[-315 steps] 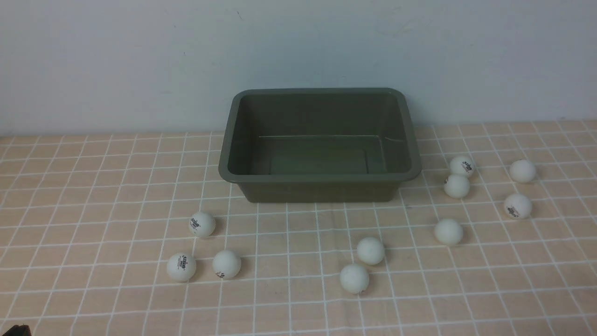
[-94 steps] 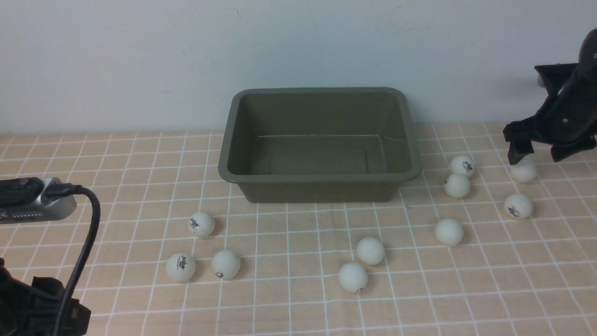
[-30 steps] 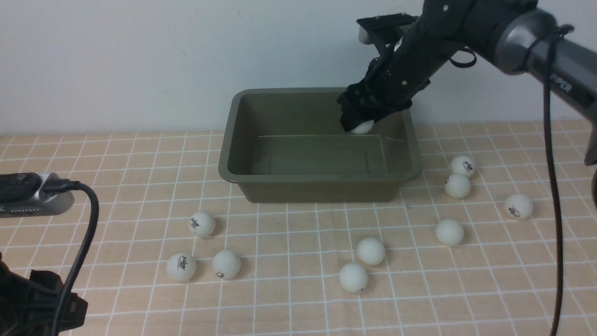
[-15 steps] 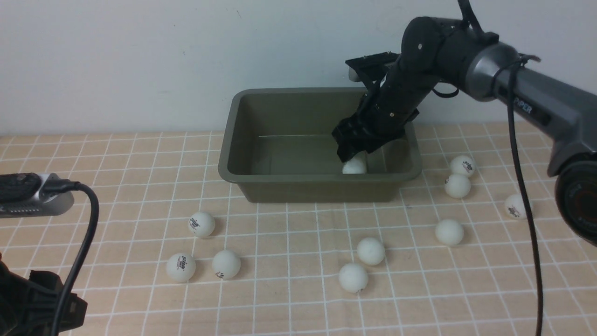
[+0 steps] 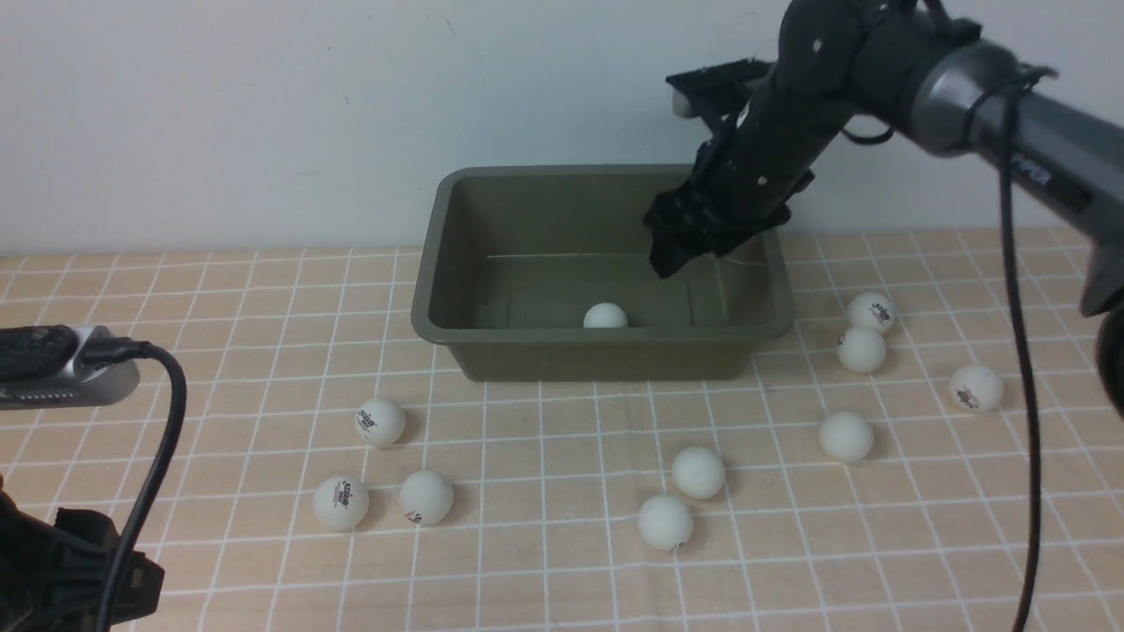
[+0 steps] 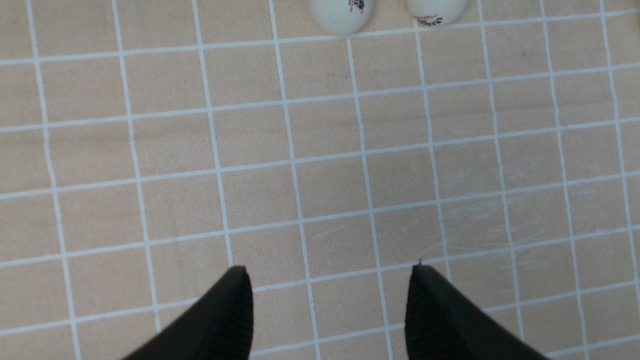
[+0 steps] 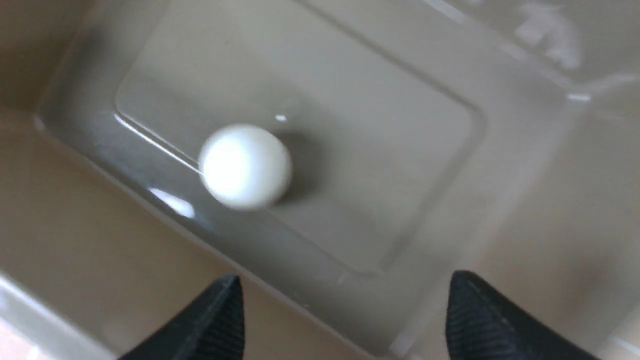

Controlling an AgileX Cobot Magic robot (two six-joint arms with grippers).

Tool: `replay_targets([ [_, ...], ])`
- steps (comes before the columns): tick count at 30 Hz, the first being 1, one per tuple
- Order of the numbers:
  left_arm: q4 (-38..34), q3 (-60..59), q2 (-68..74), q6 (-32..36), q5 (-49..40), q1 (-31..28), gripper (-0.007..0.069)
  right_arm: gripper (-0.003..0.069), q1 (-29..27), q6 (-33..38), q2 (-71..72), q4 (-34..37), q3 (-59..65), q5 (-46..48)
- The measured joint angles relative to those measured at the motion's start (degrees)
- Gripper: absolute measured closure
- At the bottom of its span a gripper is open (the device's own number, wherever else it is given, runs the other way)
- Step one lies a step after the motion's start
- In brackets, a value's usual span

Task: Put the table tennis balls into the box on the light coffee tablecloth.
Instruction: 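Reach for and grasp a ping pong ball on the table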

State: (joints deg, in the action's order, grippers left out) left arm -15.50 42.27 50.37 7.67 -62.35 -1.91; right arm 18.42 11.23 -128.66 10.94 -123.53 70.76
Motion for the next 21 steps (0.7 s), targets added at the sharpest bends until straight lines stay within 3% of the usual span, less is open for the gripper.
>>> replay_targets([
  [8, 0.0, 0.0, 0.0, 0.5, 0.0, 0.0, 0.0281, 0.0167, -6.1, -6.5, 6.1, -8.4, 2.2, 0.6],
  [14, 0.0, 0.0, 0.0, 1.5, 0.0, 0.0, 0.0281, 0.0168, -11.6, -9.9, 7.6, -8.5, 9.5, 0.6],
  [21, 0.0, 0.0, 0.0, 1.5, 0.0, 0.0, 0.0281, 0.0168, -13.2, -12.9, 6.6, -6.8, 17.5, -3.3],
])
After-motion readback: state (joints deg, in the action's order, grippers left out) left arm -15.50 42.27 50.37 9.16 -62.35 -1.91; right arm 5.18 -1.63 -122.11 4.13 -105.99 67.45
